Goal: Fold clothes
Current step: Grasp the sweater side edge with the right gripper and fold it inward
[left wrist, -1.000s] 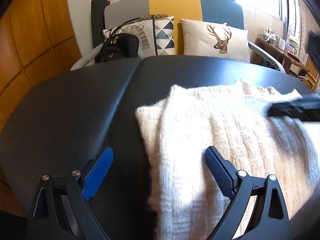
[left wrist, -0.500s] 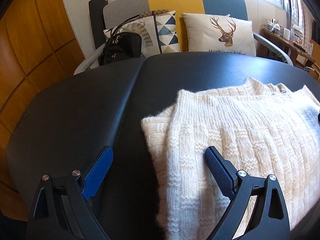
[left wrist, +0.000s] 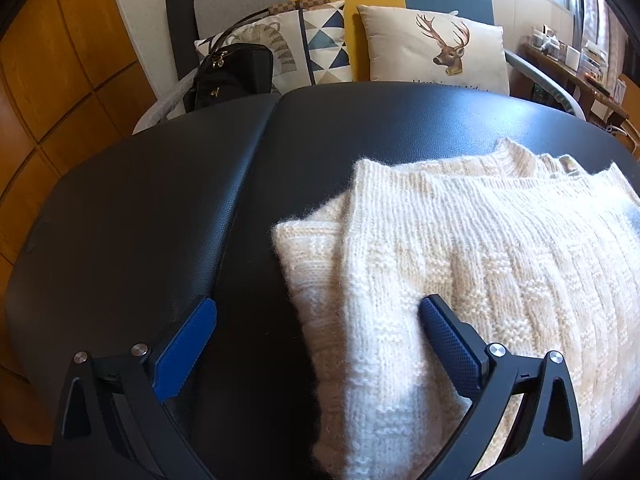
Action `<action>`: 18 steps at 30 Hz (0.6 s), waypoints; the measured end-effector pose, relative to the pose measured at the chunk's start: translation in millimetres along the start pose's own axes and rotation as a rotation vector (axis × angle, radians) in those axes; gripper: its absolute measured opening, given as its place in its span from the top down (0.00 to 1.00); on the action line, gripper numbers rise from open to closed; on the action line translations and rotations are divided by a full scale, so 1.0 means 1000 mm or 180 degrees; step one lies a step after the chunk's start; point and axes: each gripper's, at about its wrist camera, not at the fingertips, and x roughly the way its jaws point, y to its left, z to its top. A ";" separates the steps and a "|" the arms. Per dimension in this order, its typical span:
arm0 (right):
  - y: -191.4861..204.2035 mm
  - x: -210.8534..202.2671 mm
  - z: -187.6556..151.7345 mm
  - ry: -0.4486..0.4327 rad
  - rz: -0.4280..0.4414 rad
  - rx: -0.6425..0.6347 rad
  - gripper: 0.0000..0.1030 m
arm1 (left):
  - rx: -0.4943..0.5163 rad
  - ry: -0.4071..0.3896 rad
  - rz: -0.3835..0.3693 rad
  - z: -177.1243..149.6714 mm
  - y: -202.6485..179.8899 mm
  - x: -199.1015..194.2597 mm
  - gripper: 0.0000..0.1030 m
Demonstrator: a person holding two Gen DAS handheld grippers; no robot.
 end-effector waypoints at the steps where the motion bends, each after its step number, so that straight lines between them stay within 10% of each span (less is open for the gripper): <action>1: -0.004 0.000 -0.001 0.0016 -0.0031 0.0004 0.56 | -0.0010 0.0015 -0.0008 0.000 0.000 0.000 0.00; 18: -0.114 0.011 -0.037 0.0400 0.0731 0.1154 0.37 | 0.0231 0.0180 -0.0155 0.011 0.004 0.005 0.00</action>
